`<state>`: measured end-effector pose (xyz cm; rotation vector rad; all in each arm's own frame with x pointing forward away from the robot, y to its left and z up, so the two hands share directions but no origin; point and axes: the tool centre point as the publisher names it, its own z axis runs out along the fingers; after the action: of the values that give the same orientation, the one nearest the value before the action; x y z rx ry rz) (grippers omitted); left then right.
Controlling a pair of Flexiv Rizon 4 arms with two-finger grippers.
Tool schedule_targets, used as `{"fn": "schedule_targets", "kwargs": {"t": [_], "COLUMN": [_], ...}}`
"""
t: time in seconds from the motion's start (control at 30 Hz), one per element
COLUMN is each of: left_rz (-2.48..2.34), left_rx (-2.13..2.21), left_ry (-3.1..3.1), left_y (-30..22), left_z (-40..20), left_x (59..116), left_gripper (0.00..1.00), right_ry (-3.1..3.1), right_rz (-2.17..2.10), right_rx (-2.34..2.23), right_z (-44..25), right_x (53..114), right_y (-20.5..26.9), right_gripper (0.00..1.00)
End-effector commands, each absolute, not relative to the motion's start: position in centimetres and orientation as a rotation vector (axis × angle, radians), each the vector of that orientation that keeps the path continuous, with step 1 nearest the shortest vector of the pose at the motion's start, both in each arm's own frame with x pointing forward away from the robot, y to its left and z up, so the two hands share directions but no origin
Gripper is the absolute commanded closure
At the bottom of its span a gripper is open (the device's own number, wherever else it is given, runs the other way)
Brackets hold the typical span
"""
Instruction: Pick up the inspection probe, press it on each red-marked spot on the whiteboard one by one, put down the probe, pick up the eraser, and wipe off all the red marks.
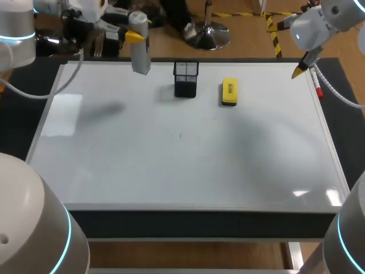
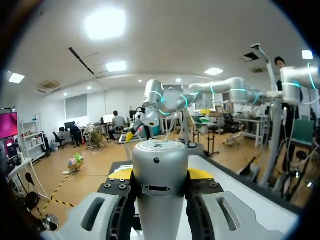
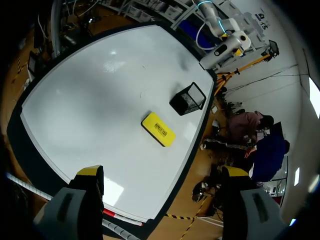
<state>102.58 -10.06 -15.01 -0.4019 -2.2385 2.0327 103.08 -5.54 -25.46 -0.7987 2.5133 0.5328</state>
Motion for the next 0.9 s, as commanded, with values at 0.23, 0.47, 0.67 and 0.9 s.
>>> {"fn": "schedule_targets", "kwargs": {"t": [0.23,0.47,0.67,0.9], "left_rz": [2.156,2.192,2.212,2.206], "left_rx": [-0.239,-0.259,-0.287,-0.323], "left_ry": [-2.342,-2.286,-2.234,-2.172], "left_y": [-13.2,-15.0,-16.6,-18.5], "left_z": [-13.9,-13.8,-13.7,-13.7], "left_x": [103.4,104.1,104.4,104.6], "left_gripper": [1.0,1.0,1.0,1.0], "right_ry": [2.515,2.515,2.515,2.515], "right_rz": [0.53,0.53,0.53,0.53], "right_rx": [-0.802,-0.802,-0.802,-0.802], "right_z": [-25.4,-25.4,-25.4,-25.4], "right_x": [103.1,103.1,103.1,103.1], "right_y": [-5.6,-5.6,-5.6,-5.6], "right_gripper": [0.0,0.0,0.0,0.0]}}
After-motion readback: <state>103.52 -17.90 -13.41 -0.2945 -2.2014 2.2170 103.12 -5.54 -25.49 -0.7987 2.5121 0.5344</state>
